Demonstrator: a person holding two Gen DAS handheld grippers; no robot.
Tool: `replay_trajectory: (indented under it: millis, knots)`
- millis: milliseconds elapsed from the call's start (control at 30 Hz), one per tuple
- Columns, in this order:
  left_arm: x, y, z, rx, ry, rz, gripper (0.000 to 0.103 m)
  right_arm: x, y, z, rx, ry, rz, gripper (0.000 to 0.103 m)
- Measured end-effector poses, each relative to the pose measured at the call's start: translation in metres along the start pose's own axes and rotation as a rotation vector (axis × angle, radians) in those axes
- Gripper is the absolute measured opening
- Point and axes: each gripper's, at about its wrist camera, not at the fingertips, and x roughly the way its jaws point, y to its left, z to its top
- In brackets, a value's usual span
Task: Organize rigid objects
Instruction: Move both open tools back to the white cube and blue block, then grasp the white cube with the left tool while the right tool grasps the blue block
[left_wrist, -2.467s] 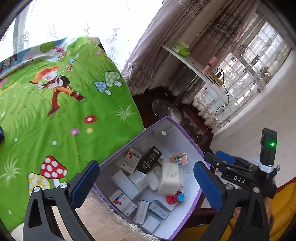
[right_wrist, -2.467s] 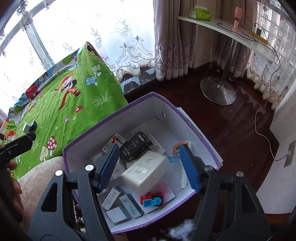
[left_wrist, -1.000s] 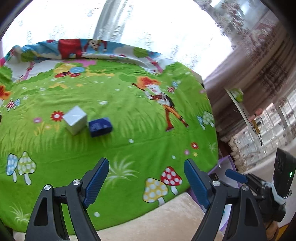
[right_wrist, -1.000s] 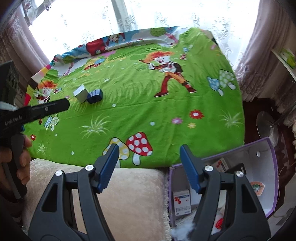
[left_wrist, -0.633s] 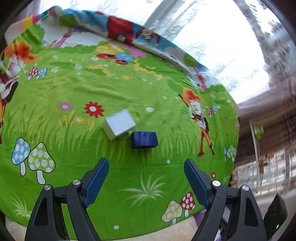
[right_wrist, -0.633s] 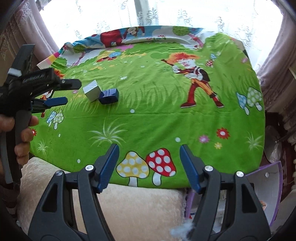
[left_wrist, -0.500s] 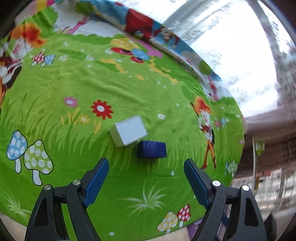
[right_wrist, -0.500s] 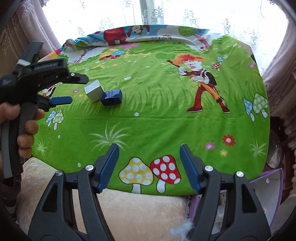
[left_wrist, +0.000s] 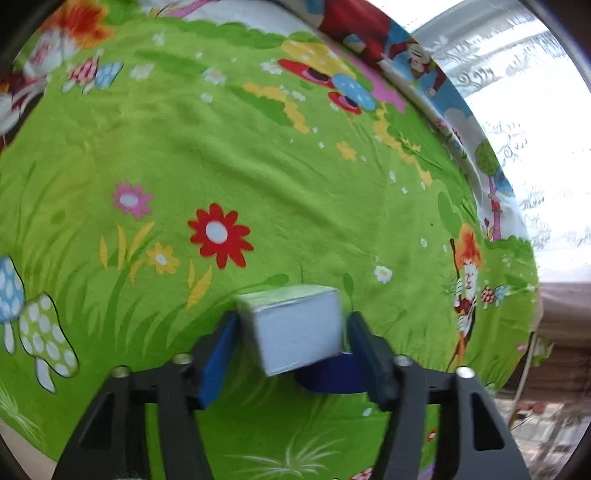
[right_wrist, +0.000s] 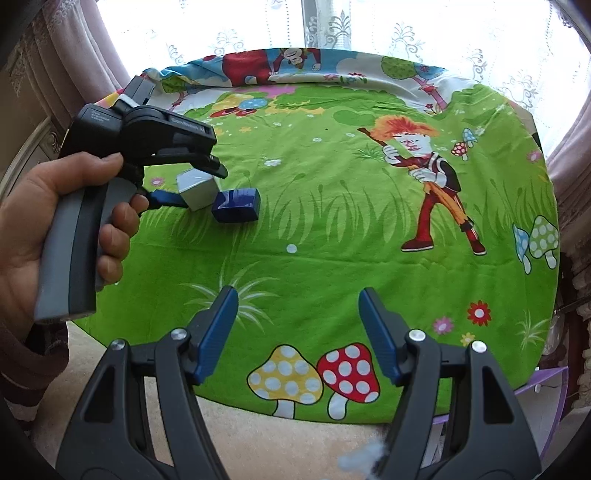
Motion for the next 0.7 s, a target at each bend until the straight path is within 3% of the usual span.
replay_trajectory:
  millis: [400,700]
  knots:
    - [-0.046,0.022,-0.017,0.134,-0.1,-0.045,0.056,0.042,0.035,0.03,-0.006,0.016,0.073,0.071]
    - [-0.088,0.051,-0.042,0.197,-0.215,-0.044,0.055,0.085,0.064,0.059,-0.038,0.049,0.041,0.071]
